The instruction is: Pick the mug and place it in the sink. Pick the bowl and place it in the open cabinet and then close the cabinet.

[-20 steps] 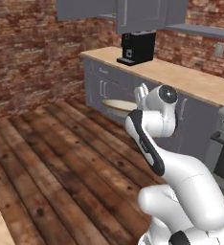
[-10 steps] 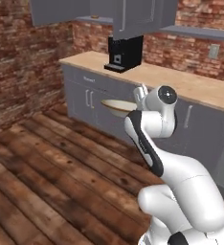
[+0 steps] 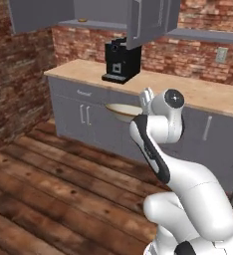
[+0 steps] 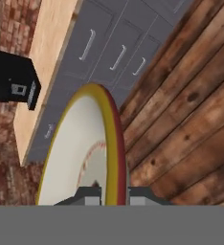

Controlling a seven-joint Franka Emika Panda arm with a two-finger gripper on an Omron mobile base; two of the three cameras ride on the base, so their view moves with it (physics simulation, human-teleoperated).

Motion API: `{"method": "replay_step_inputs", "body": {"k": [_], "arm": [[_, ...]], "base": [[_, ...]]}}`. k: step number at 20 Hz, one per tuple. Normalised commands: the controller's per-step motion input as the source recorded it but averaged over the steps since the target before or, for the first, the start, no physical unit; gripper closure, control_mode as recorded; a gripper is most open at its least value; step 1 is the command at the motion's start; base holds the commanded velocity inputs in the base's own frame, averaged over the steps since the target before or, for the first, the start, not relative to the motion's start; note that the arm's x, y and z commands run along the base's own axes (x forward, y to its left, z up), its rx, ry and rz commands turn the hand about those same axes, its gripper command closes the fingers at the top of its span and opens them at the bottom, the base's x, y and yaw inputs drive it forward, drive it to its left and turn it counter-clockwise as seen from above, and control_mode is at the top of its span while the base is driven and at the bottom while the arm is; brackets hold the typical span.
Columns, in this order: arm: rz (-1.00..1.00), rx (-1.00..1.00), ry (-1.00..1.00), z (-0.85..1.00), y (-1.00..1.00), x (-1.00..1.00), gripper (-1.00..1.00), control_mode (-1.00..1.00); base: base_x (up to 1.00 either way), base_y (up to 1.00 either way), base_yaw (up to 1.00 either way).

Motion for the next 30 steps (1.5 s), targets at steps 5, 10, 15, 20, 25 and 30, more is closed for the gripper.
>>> {"method": "replay_step_inputs", "body": {"k": [5,10,15,20,25,30], "arm": [[0.00,0.00,0.00,0.00,0.00,0.00,1.00,1.00],[0.00,0.00,0.00,0.00,0.00,0.00,1.00,1.00],[0.00,0.00,0.00,0.00,0.00,0.00,1.00,1.00],[0.00,0.00,0.00,0.00,0.00,0.00,1.00,1.00],[0.00,0.00,0.00,0.00,0.00,0.00,1.00,1.00],[0.00,0.00,0.00,0.00,0.00,0.00,1.00,1.00]], "base": [[1.00,1.00,-0.37],[1.00,1.00,-0.41],[1.00,1.00,-0.42],[0.98,1.00,-0.43],[0.56,1.00,-0.38],[0.17,1.00,-0.19]]}}
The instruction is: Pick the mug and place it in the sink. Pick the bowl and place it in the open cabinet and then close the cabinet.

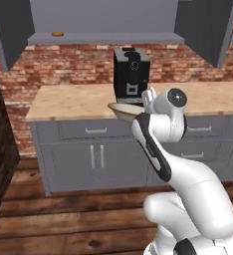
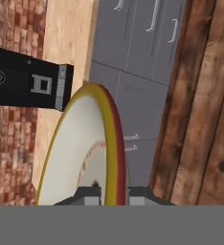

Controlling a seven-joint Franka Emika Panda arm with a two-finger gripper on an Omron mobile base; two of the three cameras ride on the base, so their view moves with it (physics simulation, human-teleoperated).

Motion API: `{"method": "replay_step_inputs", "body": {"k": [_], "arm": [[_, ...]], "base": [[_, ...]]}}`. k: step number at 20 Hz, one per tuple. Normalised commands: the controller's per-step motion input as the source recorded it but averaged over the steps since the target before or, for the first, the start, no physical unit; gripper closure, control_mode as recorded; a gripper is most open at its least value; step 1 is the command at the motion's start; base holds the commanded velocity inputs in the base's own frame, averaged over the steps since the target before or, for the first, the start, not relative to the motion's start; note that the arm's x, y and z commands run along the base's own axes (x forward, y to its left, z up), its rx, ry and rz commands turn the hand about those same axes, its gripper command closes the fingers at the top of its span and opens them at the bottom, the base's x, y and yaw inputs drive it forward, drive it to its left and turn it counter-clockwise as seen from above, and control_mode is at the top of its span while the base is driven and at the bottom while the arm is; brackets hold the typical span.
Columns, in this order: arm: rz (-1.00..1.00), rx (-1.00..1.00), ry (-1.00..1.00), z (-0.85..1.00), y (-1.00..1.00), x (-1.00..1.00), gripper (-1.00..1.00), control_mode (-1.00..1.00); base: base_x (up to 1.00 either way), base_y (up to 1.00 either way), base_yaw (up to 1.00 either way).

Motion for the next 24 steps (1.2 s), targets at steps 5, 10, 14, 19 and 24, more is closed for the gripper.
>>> {"method": "replay_step_inputs", "body": {"k": [5,10,14,19,24], "arm": [[0.00,0.00,0.00,0.00,0.00,0.00,1.00,1.00],[0.00,0.00,0.00,0.00,0.00,0.00,1.00,1.00],[0.00,0.00,0.00,0.00,0.00,0.00,1.00,1.00],[0.00,0.00,0.00,0.00,0.00,0.00,1.00,1.00],[0.00,0.00,0.00,0.00,0.00,0.00,1.00,1.00]], "base": [[0.11,0.52,-0.07],[0.17,-0.35,-0.12],[0.13,-0.04,-0.34],[0.24,0.18,-0.31],[0.71,0.06,-0.16]]}}
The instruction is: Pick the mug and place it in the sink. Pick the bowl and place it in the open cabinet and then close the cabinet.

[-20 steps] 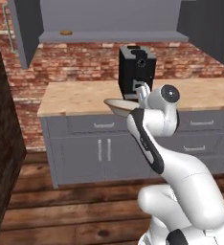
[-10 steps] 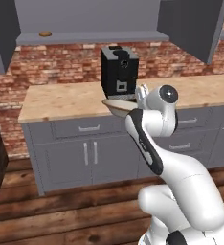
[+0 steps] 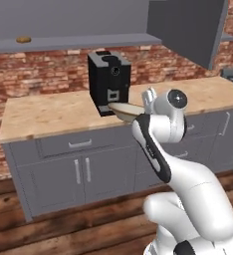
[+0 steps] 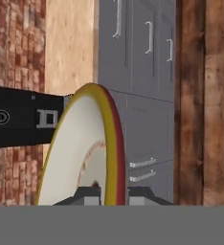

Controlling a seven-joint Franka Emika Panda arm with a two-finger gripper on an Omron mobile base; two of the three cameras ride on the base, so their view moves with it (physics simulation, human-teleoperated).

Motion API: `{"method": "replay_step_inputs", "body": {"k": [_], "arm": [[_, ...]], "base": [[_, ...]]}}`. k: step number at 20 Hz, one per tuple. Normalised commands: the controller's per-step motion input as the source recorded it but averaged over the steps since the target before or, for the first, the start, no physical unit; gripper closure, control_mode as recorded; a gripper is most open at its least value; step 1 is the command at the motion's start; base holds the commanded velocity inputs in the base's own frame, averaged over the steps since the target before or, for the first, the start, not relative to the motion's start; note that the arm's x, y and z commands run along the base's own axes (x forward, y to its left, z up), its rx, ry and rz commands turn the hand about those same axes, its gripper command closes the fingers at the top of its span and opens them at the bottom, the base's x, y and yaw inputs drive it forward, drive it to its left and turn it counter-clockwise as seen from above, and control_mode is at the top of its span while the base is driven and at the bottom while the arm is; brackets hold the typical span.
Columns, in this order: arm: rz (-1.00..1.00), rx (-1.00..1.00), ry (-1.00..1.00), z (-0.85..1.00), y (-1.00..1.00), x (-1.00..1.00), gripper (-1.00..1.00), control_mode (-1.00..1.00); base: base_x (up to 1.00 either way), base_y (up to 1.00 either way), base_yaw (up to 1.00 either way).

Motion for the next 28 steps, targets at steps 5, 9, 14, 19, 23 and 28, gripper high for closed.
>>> {"method": "replay_step_inputs", "body": {"k": [5,9,14,19,23,28], "arm": [[0.00,0.00,0.00,0.00,0.00,0.00,1.00,1.00],[0.00,0.00,0.00,0.00,0.00,0.00,1.00,1.00],[0.00,0.00,0.00,0.00,0.00,0.00,1.00,1.00],[0.00,0.00,0.00,0.00,0.00,0.00,1.00,1.00],[0.00,0.00,0.00,0.00,0.00,0.00,1.00,1.00],[0.00,0.00,0.00,0.00,0.00,0.00,1.00,1.00]], "base": [[0.87,0.10,-0.12],[0.27,0.01,0.02],[0.01,0.03,0.14],[0.08,0.01,0.18],[0.25,0.00,0.18],[0.31,0.00,0.16]]}}
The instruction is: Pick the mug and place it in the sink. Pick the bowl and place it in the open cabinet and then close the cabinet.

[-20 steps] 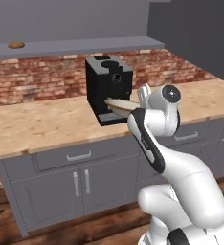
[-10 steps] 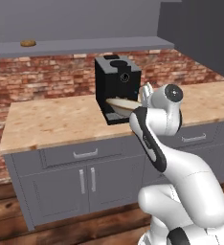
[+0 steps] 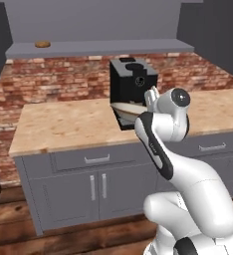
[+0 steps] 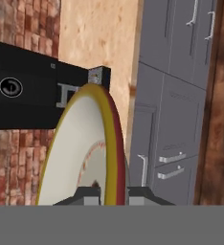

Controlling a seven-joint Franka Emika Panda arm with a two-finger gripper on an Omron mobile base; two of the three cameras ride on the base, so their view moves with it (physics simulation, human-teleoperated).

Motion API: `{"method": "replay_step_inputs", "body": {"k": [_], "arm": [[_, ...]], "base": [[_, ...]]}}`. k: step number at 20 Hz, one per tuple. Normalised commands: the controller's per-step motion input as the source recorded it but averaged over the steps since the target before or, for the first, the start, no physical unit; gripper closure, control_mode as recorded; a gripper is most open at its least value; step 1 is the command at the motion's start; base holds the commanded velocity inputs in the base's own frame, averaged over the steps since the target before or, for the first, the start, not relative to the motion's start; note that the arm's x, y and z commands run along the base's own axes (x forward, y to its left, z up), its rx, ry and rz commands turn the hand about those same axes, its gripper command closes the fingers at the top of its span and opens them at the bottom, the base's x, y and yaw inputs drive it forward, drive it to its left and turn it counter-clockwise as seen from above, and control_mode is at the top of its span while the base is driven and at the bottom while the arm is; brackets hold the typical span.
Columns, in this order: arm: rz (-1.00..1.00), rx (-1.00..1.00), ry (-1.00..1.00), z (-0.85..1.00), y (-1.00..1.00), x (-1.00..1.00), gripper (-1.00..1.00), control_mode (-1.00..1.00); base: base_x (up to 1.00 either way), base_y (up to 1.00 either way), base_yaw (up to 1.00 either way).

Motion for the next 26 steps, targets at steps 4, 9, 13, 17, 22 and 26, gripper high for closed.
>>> {"method": "replay_step_inputs", "body": {"k": [4,9,13,17,22,26], "arm": [[0.00,0.00,0.00,0.00,0.00,0.00,1.00,1.00],[0.00,0.00,0.00,0.00,0.00,0.00,1.00,1.00],[0.00,0.00,0.00,0.00,0.00,0.00,1.00,1.00],[0.00,0.00,0.00,0.00,0.00,0.00,1.00,1.00],[0.00,0.00,0.00,0.00,0.00,0.00,1.00,1.00],[0.00,0.00,0.00,0.00,0.00,0.00,1.00,1.00]], "base": [[0.56,0.00,0.07],[0.23,0.25,-0.02],[0.00,0.18,-0.01],[0.21,0.15,-0.01],[0.49,0.03,0.00],[0.22,0.06,0.00]]}}
